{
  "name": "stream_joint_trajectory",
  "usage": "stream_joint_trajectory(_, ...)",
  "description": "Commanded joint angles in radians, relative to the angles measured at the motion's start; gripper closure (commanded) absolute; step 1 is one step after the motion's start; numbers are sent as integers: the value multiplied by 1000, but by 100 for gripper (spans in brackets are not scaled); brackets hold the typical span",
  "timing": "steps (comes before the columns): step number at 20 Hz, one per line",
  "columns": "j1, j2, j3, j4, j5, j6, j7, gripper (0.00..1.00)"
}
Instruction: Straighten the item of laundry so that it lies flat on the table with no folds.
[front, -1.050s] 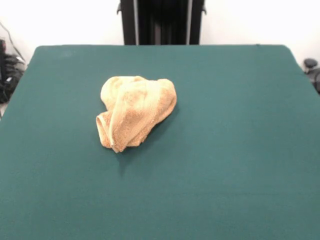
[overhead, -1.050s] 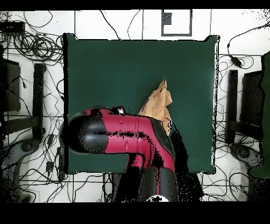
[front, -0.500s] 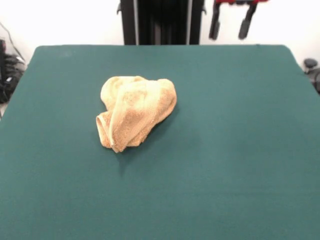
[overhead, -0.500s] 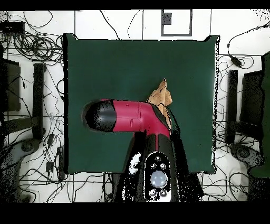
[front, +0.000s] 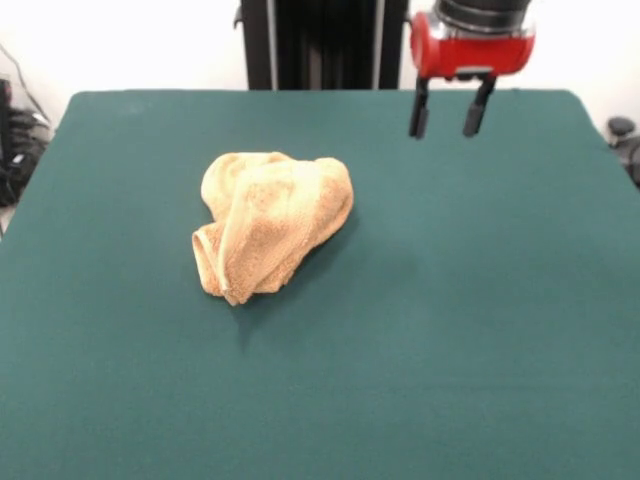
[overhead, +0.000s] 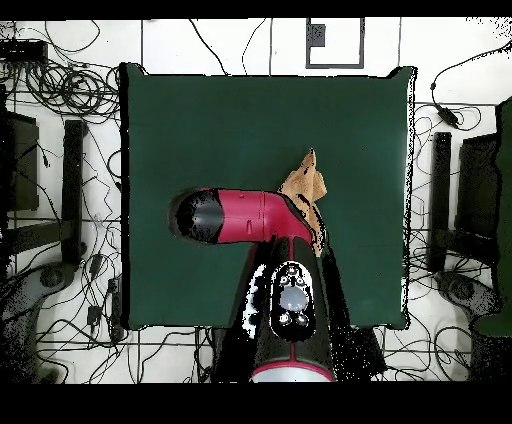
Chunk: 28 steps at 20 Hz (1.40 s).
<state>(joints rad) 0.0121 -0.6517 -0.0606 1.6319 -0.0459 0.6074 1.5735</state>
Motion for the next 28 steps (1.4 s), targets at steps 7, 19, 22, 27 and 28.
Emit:
stream_joint_trajectory(7, 1, 108, 36, -102, -6, -33, 140, 0)
stream_joint_trajectory(19, -52, 157, 62, -131, 22, -70, 145, 0)
stream_joint_trajectory(22, -64, 143, 63, -143, 26, -47, 139, 0)
stream_joint_trajectory(27, -95, 128, 72, -153, 12, -6, 100, 0)
stream_joint_trajectory(28, -103, 128, 74, -156, 7, -5, 89, 0)
